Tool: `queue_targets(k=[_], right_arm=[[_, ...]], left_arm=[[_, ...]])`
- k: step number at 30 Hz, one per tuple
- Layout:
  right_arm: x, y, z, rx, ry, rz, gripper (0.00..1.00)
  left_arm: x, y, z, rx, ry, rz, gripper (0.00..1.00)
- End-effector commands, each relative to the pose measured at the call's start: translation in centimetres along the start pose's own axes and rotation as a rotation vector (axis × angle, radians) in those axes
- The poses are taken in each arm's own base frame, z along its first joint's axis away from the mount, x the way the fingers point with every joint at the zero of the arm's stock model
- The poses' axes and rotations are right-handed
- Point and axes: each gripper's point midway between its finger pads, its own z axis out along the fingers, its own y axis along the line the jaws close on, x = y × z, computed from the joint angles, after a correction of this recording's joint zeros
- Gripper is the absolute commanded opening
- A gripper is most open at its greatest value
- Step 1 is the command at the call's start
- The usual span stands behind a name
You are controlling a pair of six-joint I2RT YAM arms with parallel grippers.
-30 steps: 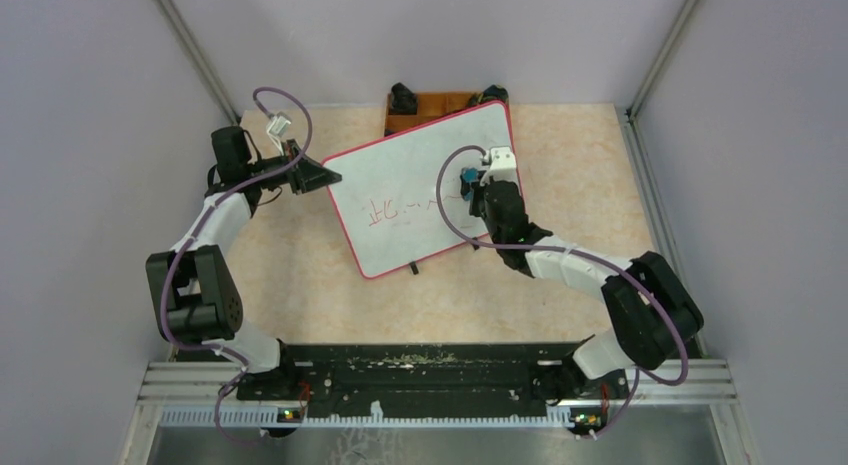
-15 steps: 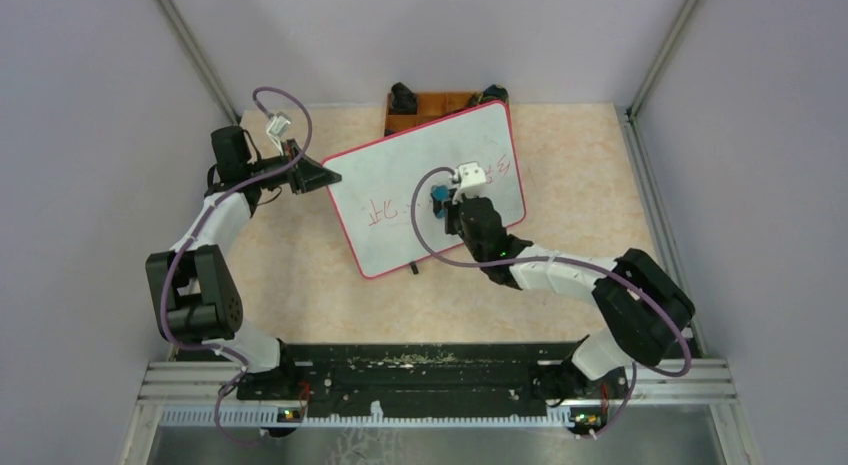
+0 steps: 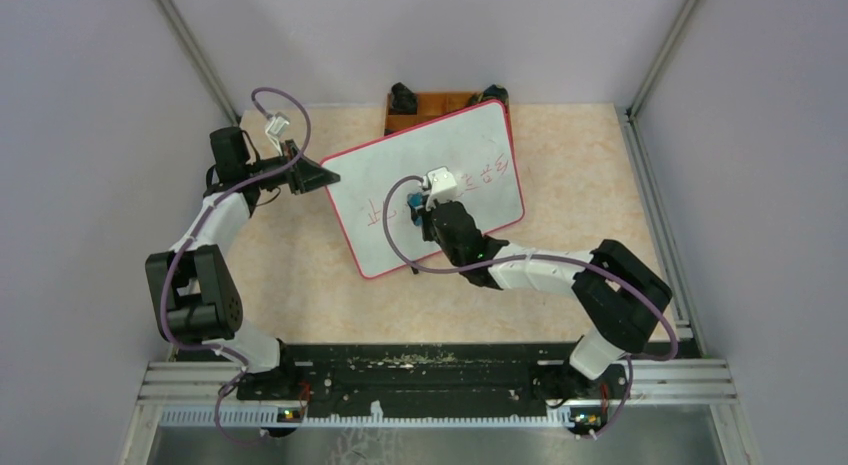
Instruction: Erase the whiteboard
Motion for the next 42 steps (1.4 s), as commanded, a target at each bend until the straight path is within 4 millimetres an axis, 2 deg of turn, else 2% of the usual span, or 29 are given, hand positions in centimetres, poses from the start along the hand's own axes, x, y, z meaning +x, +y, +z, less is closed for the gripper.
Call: queue_targets(k=[1,6,7,9,11,14,18,20,29,36,39,42], right_arm=[[-4.1,3.0,1.0,-0.096,-0.089,0.034,0.00],[-5.1,5.0,1.3,-0.143,-0.105,0.023,0.00],[-4.2,5.5,1.9,-0.147,-0.085,0.010,0.00],[-4.0,6.0,2.2,-0.149,-0.078,-0.001,0.00],[-3.9,5.8,2.4,-0.134,-0.073,-0.006,0.00],[-3.4,4.5,2.4,-0.073,-0.064,-0.023,0.00],[-2.5,1.5,1.8,0.025,-0.048,-0.046,0.00],[-3.3,-0.8,1.1,0.066,-0.068,-0.026,0.00],[-3.9,-10.8,0.3,0.227,-0.081,0.024,0.00],[-3.2,-18.0,0.2,0.342,-0.066,0.082,0.00],[-2.9,-20.1,-0.3,0.376,-0.071,0.103,0.00],[-3.0,-21.0,-0.7,0.390,-0.081,0.122,0.00]], left_arm=[[0.5,0.5,0.4,-0.015,0.015,0.057,0.00],[0.4,0.6,0.4,-0.014,0.015,0.052,0.00],[0.4,0.6,0.4,-0.014,0.015,0.051,0.00],[0.4,0.5,0.4,-0.016,0.015,0.053,0.00],[0.3,0.5,0.4,-0.017,0.015,0.054,0.00],[0.2,0.5,0.4,-0.020,0.014,0.057,0.00],[0.2,0.6,0.4,-0.019,0.014,0.058,0.00],[0.2,0.6,0.4,-0.019,0.015,0.056,0.00],[0.3,0.6,0.4,-0.017,0.017,0.057,0.00],[0.0,0.5,0.4,-0.020,0.016,0.065,0.00],[0.0,0.5,0.4,-0.019,0.016,0.062,0.00],[0.1,0.6,0.4,-0.018,0.017,0.061,0.00]])
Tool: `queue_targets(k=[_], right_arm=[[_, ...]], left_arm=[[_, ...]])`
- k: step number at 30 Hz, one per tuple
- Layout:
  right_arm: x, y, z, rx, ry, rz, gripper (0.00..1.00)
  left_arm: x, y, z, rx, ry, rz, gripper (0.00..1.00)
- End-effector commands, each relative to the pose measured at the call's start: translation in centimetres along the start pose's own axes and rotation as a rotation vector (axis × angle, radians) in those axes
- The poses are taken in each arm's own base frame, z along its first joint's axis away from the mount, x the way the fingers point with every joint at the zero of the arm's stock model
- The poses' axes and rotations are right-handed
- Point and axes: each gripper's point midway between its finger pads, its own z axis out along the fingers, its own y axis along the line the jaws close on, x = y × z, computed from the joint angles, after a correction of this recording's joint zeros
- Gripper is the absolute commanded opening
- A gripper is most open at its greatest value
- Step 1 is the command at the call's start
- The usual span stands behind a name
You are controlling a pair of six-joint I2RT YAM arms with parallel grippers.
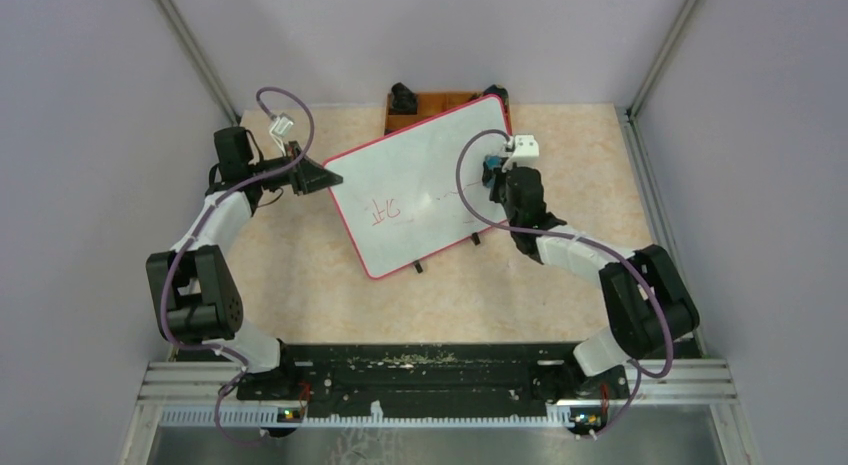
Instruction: Erase the whiteboard
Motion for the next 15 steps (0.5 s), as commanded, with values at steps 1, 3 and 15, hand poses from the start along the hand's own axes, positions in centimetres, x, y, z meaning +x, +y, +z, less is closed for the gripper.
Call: queue_targets(k=[1,3,15], right_arm=[[-0.5,-3.3,-0.3,0.091,-0.022,0.017,0.00],[-0.6,-3.0,-0.5,0.076,-0.026,0.024,0.00],[0.5,3.1,-1.9,-0.125,-0.008,0.037,0.00]], left_arm=[[-0.3,0.7,0.1,-0.014,0.002,0.086,0.00],[-0.3,0.7,0.1,-0.013,0.003,0.085,0.00],[-0.2,0.5,0.1,-0.004,0.005,0.084,0.00]])
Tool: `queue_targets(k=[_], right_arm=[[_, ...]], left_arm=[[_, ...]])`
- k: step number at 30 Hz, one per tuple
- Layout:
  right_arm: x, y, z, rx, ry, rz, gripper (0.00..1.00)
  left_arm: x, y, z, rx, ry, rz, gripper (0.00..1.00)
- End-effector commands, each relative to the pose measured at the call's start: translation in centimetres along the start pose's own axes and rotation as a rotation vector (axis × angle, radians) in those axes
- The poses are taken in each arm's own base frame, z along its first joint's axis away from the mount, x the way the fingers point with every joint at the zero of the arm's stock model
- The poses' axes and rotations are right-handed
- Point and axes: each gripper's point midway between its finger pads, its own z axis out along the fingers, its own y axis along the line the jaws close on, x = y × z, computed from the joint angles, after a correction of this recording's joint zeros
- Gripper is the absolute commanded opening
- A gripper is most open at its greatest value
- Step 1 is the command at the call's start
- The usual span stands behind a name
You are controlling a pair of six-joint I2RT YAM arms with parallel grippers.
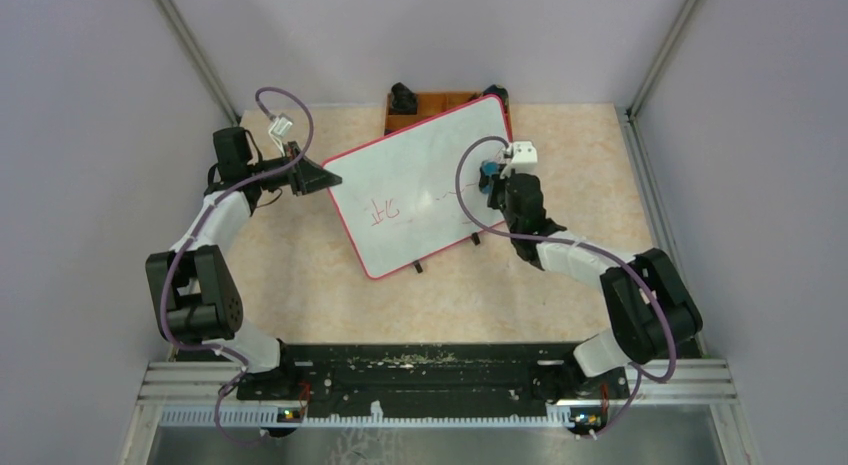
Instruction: Erase the whiteboard
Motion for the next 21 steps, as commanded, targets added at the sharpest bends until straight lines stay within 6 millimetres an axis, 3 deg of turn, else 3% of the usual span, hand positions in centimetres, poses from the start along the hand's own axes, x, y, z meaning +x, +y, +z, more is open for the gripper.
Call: queue_targets(k=[1,15,17,21], right_arm=[[-0.2,4.3,-1.3,-0.129,-0.015,0.001,0.00],[0.9,16.2,-4.1,-0.450,0.022,-0.039,0.00],[1.5,16.3,-3.7,-0.442,0.044,-0.046,0.00],[2.0,14.2,-2.6,-0.336,0.053,-0.071,0.00]], left_arm=[[-0.4,0.7,0.2,-0.011,0.000,0.088,0.00],[-0.4,0.4,0.1,0.000,0.001,0.088,0.00],[-0.4,0.3,0.1,-0.001,0.002,0.090,0.00],[-0.4,0.2,0.1,0.002,0.004,0.090,0.00]])
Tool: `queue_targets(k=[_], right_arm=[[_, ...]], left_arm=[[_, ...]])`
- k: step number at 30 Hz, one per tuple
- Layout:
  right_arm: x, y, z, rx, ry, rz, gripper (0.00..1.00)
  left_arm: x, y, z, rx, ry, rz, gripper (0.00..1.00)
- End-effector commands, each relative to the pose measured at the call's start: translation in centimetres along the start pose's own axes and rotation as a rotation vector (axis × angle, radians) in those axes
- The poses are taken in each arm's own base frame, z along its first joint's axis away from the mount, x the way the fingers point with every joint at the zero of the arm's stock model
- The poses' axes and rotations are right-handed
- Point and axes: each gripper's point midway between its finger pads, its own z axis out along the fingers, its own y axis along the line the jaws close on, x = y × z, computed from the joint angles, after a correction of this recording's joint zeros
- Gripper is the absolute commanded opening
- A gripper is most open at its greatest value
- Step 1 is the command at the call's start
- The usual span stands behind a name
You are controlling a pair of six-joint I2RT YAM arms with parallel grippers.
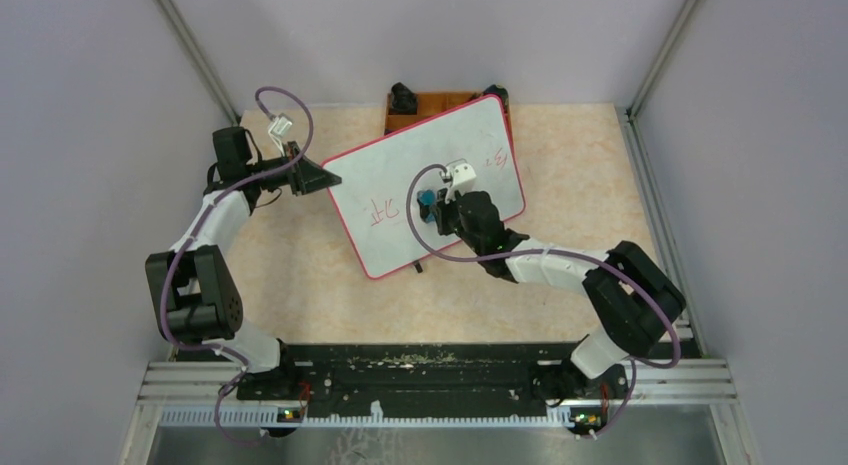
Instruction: Erase the whiteboard
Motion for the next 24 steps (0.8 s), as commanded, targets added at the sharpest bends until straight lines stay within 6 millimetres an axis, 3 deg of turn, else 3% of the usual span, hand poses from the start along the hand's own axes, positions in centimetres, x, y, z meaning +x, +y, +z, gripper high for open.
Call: queue_targets(k=[1,18,24], right_arm=[[-2.3,-1.4,1.0,0.070,-0.047,0.001,0.00],[-3.0,-16.3,-1.9,0.379,-0.062,0.063,0.00],[-4.5,-19.7,-2.6,0.437,-0.101,0.095,0.00]], left_arm=[[-0.4,0.3,0.2,0.000,0.001,0.092,0.00],[-0.2,0.4,0.2,0.003,0.005,0.091,0.00],[-0.3,0.3,0.2,0.003,0.006,0.094,0.00]])
